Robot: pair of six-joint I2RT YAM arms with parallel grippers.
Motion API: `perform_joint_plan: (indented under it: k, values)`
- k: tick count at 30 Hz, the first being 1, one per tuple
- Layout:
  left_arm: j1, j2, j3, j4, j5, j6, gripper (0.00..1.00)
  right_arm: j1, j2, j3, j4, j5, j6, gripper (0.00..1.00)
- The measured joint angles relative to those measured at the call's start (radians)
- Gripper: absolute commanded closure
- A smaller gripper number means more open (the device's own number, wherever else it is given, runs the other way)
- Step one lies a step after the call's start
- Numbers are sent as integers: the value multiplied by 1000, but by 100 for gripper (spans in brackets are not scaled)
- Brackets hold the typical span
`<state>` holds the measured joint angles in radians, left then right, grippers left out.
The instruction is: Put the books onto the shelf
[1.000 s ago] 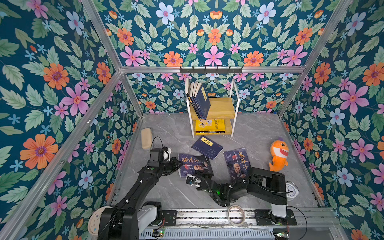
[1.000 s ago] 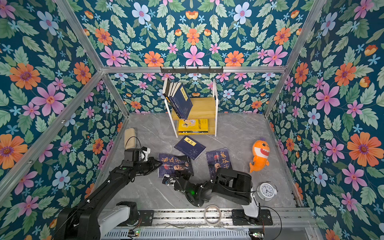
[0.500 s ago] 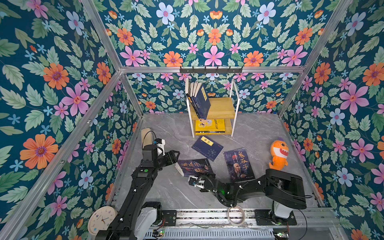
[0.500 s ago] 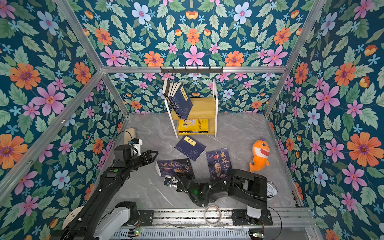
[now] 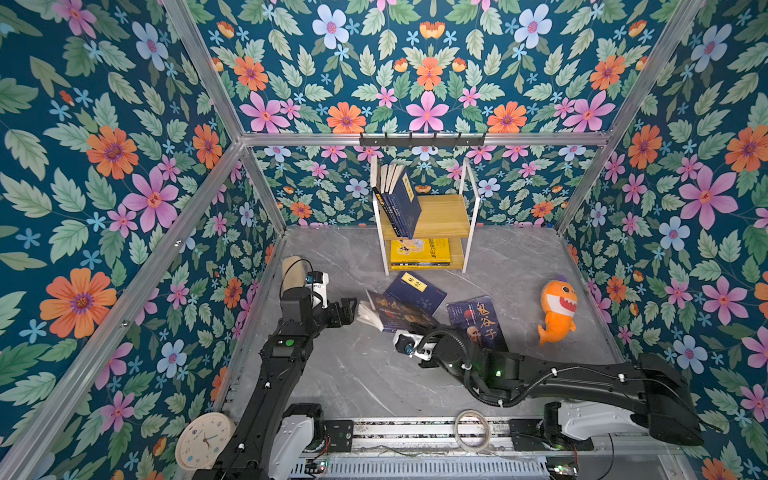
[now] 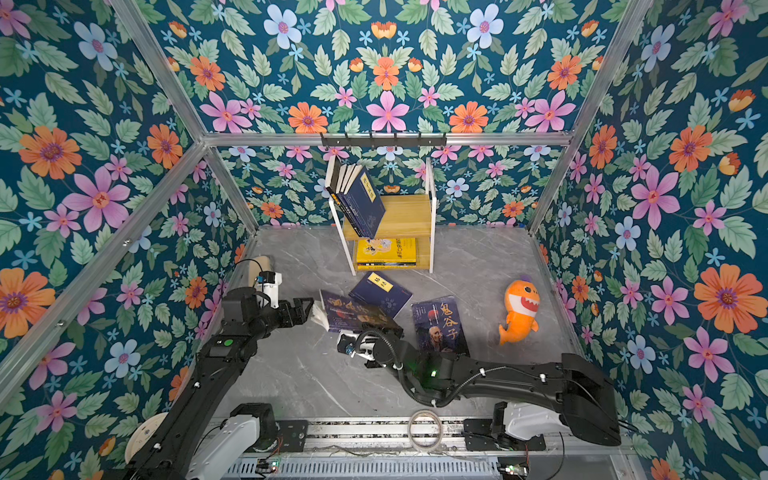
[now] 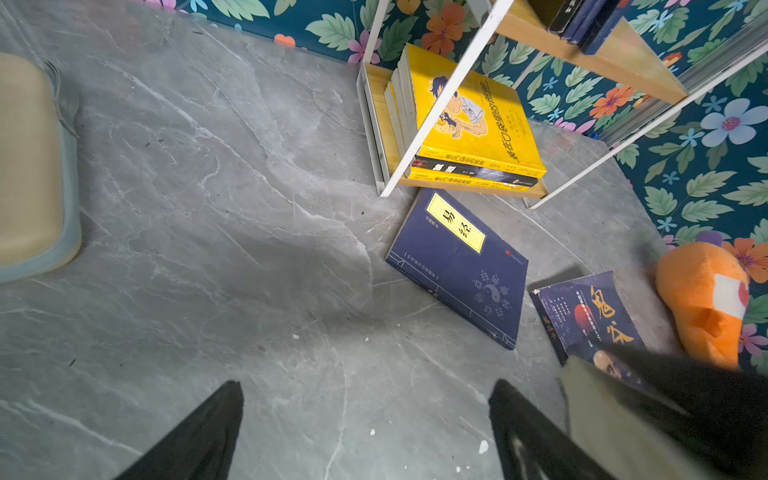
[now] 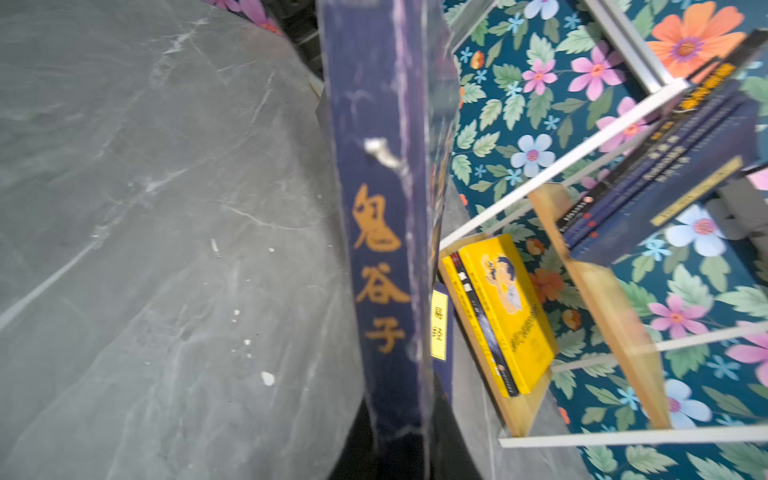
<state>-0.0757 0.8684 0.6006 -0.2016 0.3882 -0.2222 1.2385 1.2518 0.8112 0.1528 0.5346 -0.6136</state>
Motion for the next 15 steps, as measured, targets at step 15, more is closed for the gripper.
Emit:
perform_joint_plan:
  k: [15]
  values:
    - [-14, -5, 6, 10, 10, 38, 0, -225, 24, 47, -112, 98, -247, 100]
